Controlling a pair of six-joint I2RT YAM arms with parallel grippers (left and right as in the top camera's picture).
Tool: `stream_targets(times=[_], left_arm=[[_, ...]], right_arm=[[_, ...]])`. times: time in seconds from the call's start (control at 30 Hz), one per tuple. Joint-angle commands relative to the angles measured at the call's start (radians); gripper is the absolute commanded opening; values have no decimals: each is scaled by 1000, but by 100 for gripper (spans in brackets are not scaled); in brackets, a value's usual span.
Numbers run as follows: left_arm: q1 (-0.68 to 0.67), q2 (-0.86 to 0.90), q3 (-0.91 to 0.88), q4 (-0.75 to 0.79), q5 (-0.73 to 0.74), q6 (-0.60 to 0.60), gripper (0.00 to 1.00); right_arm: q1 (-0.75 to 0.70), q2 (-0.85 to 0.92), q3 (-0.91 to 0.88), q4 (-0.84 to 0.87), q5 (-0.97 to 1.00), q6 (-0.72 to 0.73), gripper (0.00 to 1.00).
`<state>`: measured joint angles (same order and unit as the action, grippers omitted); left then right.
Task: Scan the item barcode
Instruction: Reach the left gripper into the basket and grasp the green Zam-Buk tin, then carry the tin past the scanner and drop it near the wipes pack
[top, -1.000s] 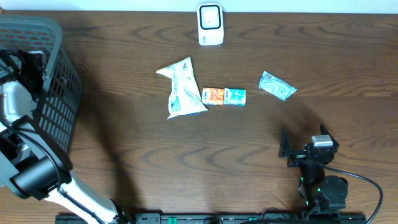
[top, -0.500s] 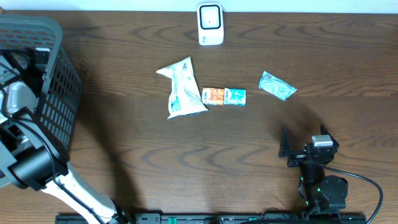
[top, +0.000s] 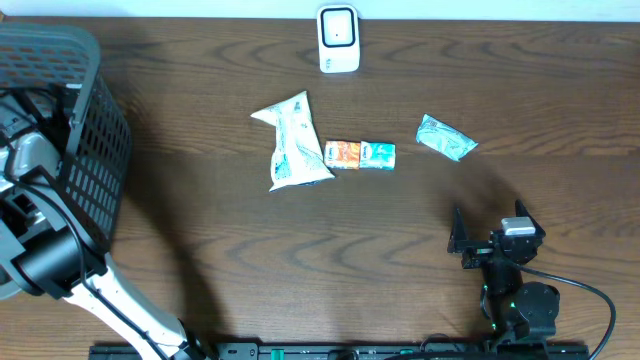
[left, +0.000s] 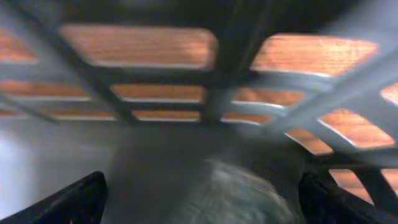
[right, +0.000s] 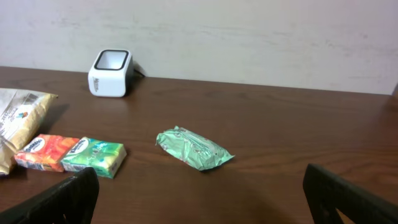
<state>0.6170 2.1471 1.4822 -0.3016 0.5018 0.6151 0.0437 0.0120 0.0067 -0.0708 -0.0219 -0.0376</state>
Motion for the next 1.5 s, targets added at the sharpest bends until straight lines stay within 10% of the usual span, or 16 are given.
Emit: stream_targets(times=[0.0, 0.33, 0.87, 1.47], left_arm=[[2, 51, -6, -63, -42, 17, 96], [60, 2, -6, -132, -42, -126, 84], [117, -93, -6, -163, -37, -323, 15], [117, -508, -6, -14, -11, -624, 16]], right_arm=[[-3, -5, -1, -5, 5, -9, 99], [-3, -5, -1, -5, 5, -9, 99], [-4, -5, -1, -5, 5, -9, 99], [-3, -5, -1, -5, 5, -9, 99]])
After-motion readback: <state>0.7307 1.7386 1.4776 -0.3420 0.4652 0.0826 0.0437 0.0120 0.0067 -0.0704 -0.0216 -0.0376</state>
